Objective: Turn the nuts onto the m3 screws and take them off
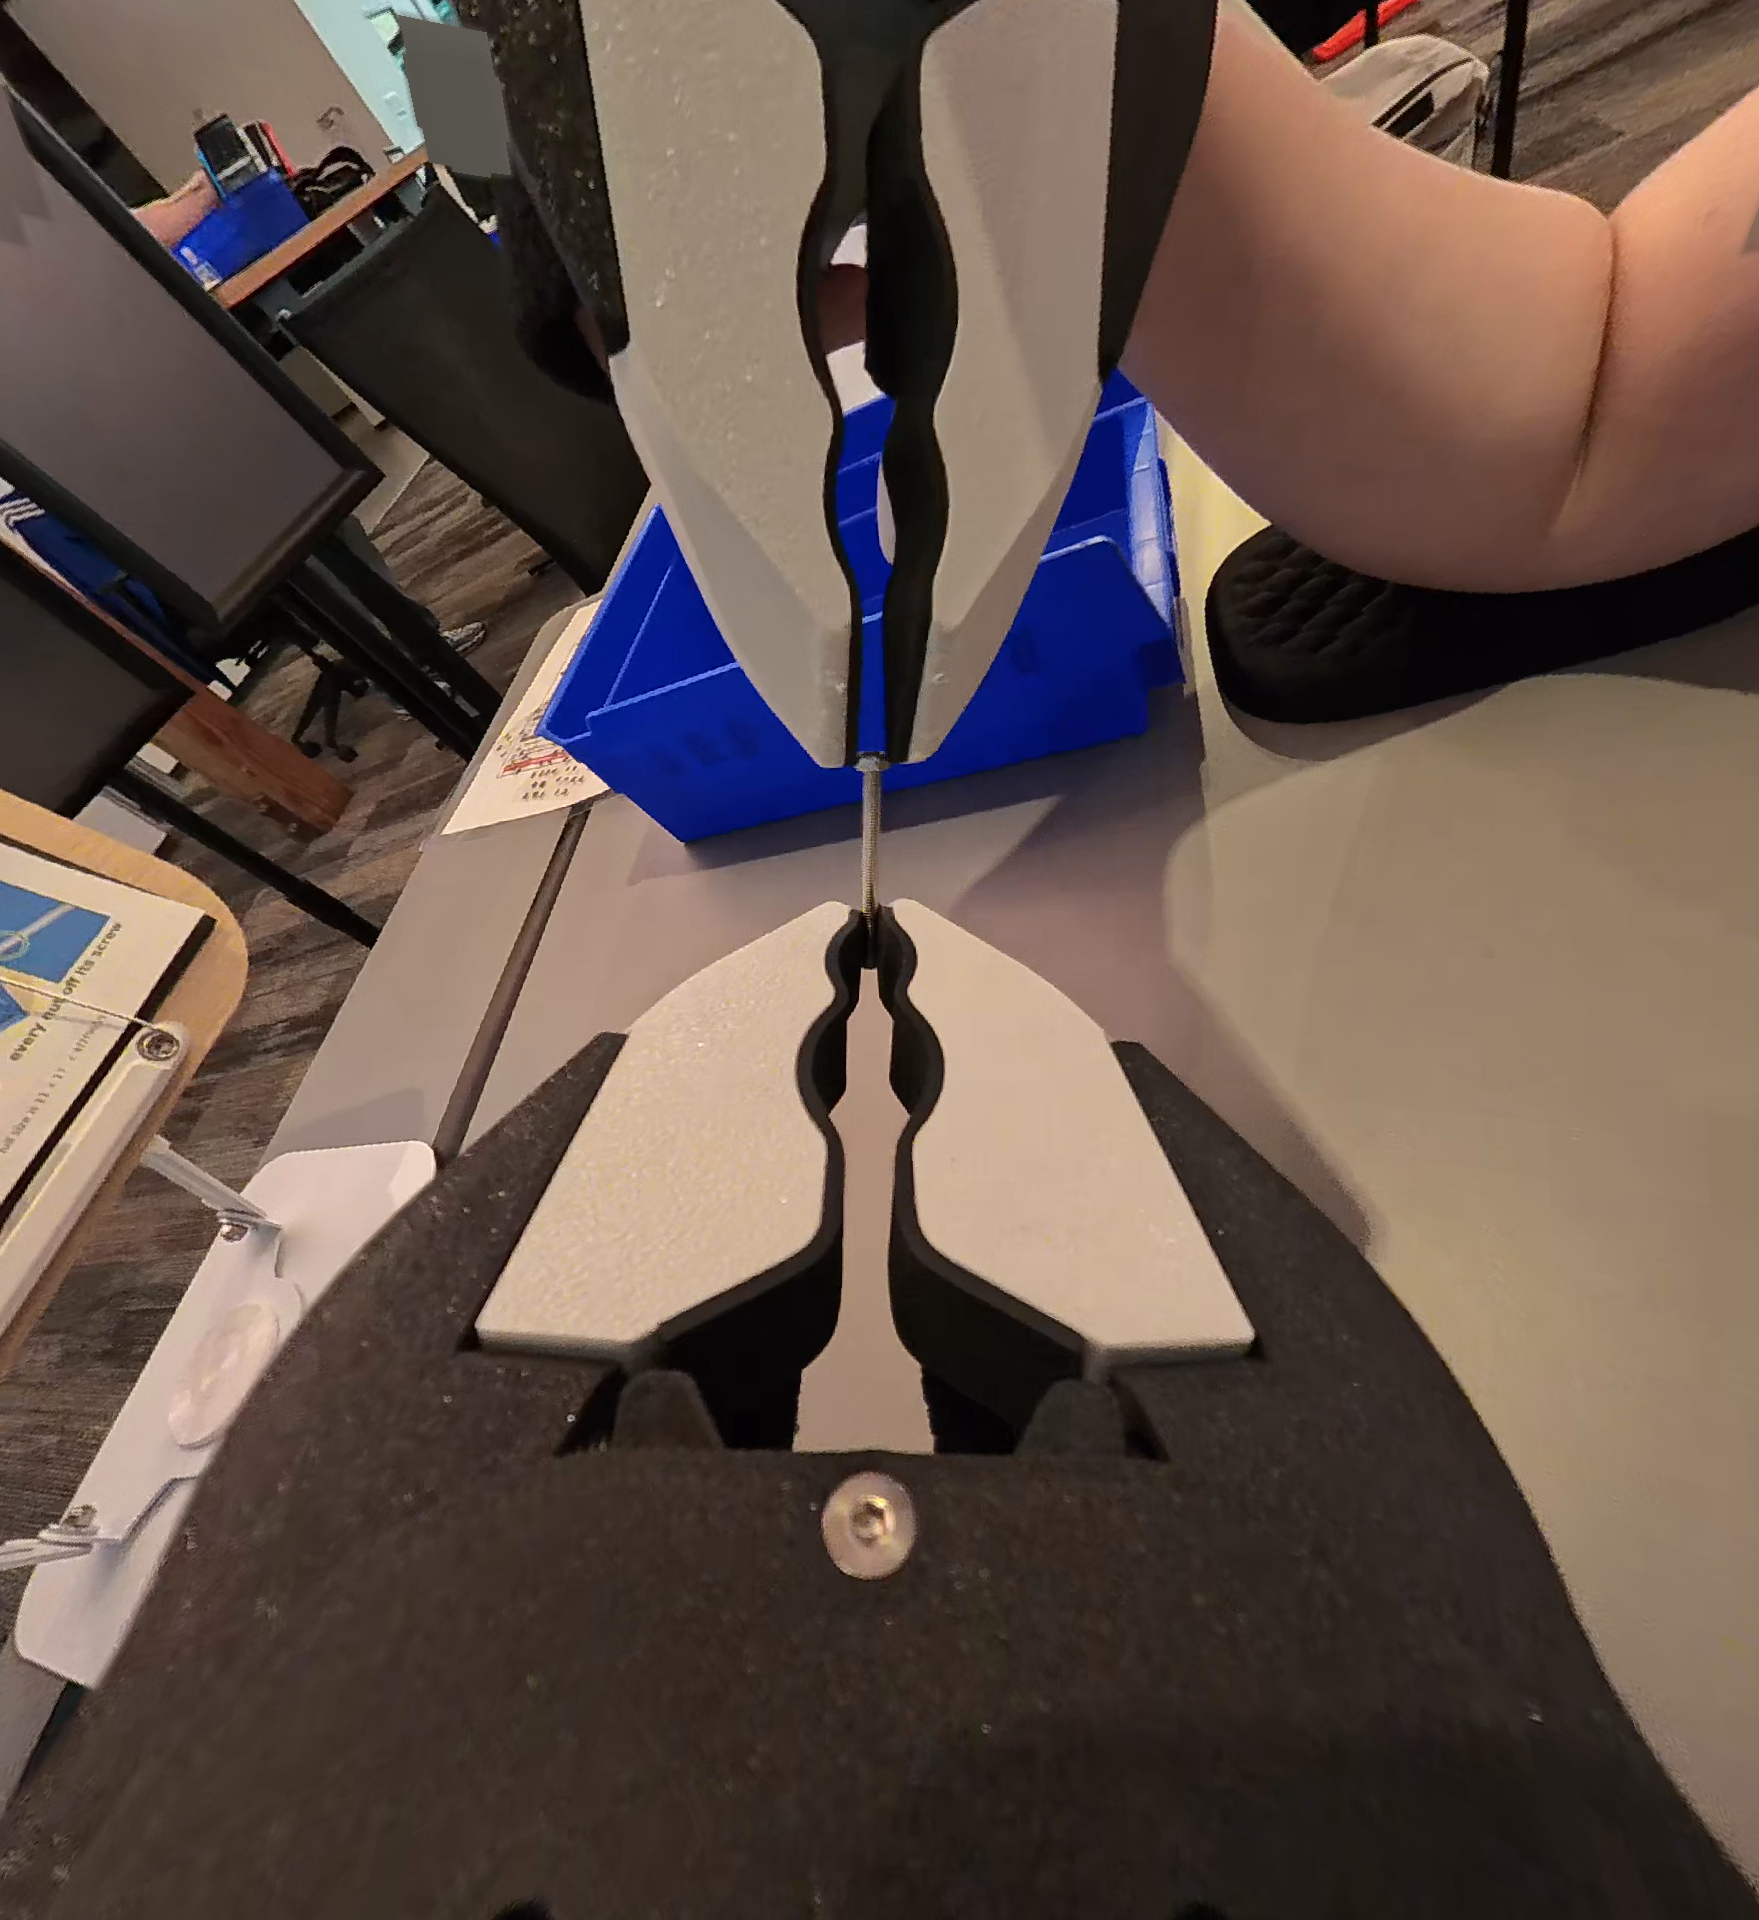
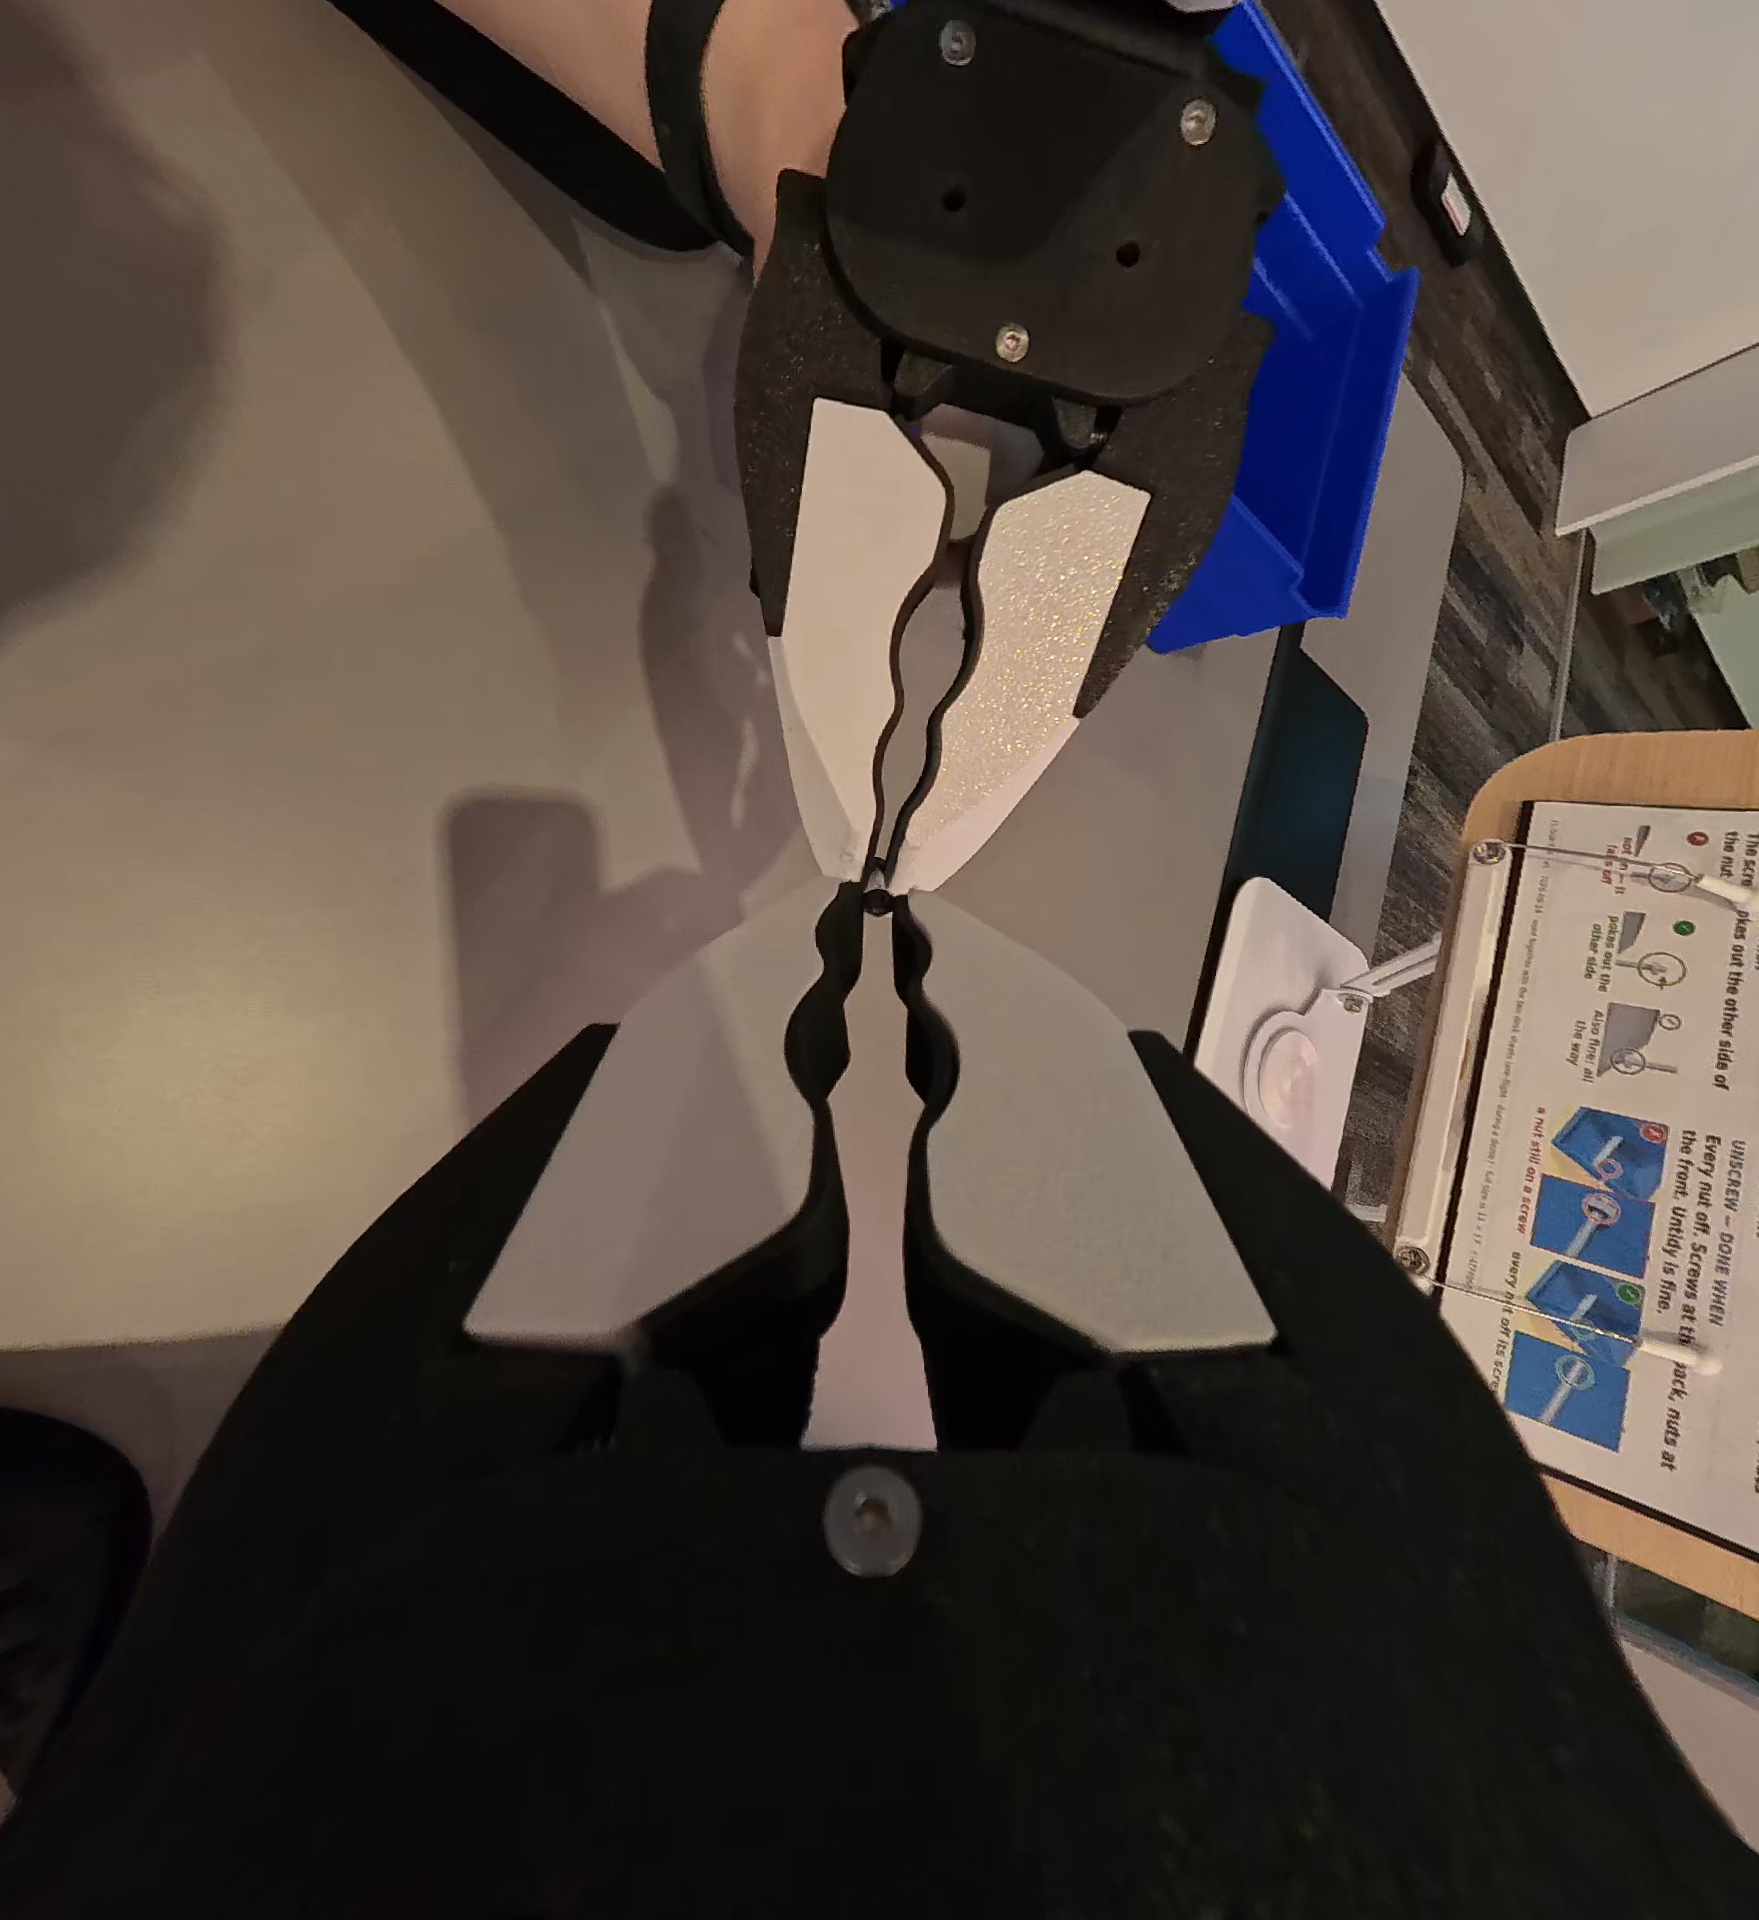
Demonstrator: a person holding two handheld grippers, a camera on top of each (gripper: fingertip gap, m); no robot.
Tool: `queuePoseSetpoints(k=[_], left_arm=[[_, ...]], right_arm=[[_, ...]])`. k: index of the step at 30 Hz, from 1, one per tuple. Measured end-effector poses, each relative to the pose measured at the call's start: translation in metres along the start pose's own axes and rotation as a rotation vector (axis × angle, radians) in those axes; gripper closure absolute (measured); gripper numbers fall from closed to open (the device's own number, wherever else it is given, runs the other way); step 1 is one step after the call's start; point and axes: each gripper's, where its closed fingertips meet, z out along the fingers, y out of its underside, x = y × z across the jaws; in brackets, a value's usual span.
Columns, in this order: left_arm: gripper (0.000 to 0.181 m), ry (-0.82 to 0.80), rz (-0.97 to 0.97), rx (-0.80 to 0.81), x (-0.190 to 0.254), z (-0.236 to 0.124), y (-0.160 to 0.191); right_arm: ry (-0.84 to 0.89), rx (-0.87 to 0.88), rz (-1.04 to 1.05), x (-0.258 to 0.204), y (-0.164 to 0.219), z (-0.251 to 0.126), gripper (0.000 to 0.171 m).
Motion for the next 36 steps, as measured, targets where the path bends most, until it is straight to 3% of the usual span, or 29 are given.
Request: queuePoseSetpoints(k=[7,22,36], left_arm=[[0.179,-0.045,-0.035,-0.029,-0.009,-0.002,0.002],[0.179,-0.285,-0.129,-0.246,-0.048,-0.017,0.027],[0.179,-0.292,-0.162,-0.241,-0.051,-0.021,0.027]], right_arm=[[0.042,-0.019,0.063,0.009,0.001,0.001,0.166],[0.046,0.096,0.595,0.048,0.003,0.027,0.166],[0.084,0.098,0.579,0.054,0.002,0.031,0.166]])
